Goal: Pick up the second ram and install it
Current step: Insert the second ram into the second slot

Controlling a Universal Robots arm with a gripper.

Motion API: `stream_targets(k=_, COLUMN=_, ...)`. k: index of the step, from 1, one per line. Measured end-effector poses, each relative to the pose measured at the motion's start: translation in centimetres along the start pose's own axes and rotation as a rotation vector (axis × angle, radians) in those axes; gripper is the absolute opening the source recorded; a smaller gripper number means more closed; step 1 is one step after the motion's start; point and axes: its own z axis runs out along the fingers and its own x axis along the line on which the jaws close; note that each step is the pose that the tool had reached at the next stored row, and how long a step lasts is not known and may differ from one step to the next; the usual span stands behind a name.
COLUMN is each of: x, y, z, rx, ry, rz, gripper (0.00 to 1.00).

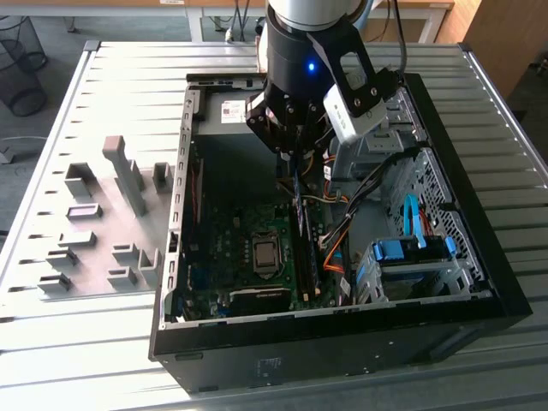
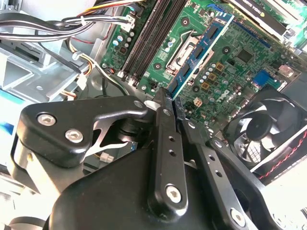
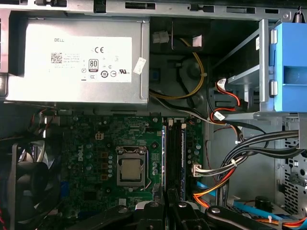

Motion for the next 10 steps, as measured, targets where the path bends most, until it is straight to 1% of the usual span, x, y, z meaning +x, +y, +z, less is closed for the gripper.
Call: stream_targets(k=10, x=0.01, y=-0.01, z=0.15, rx=0.0000, ry=0.0000, rz=0.000, gripper=0.14)
